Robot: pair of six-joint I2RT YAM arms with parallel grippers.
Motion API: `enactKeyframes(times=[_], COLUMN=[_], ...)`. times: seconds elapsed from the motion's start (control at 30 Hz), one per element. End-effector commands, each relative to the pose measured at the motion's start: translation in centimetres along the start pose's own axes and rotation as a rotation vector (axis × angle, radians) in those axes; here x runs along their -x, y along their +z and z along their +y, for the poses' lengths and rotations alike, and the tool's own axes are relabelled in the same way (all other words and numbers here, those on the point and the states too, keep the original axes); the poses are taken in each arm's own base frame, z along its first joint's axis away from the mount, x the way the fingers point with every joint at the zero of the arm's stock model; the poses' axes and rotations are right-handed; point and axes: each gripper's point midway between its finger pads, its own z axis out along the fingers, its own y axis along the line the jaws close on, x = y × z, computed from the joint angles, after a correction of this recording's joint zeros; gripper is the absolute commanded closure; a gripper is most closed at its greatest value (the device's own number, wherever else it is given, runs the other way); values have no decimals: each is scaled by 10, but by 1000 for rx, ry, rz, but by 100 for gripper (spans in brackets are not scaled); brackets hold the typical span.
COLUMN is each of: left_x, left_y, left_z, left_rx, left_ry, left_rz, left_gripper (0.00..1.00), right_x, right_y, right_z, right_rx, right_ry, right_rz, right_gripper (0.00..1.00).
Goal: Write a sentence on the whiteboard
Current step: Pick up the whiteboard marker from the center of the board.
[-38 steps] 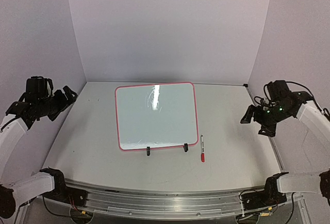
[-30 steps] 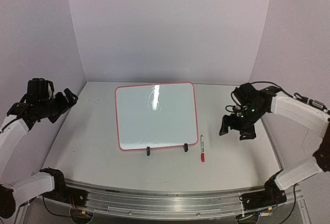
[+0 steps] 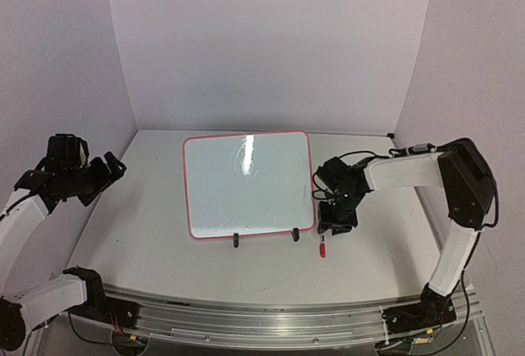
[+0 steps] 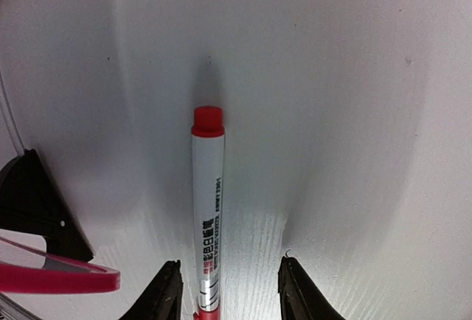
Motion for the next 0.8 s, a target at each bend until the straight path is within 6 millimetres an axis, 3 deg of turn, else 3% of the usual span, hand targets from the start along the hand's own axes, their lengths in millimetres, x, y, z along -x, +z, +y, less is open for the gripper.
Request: enactKeyframes(times=[0.0, 0.53, 0.77], left_x=[-1, -1, 0], left_y=[-1, -8, -8], left_z=[-1, 0, 0], left_rx=[-11, -14, -11], left_ry=[-12, -20, -23], left_rz=[0, -13, -12], left_gripper=[0, 0, 0], right_x=[7, 5, 0], right_y=[7, 14, 11], right_z=[9, -4, -8], right_rx=[-5, -149, -173], right_ry=[-5, -40, -45], right_rz=[-14, -87, -109], right_gripper=[64, 82, 97])
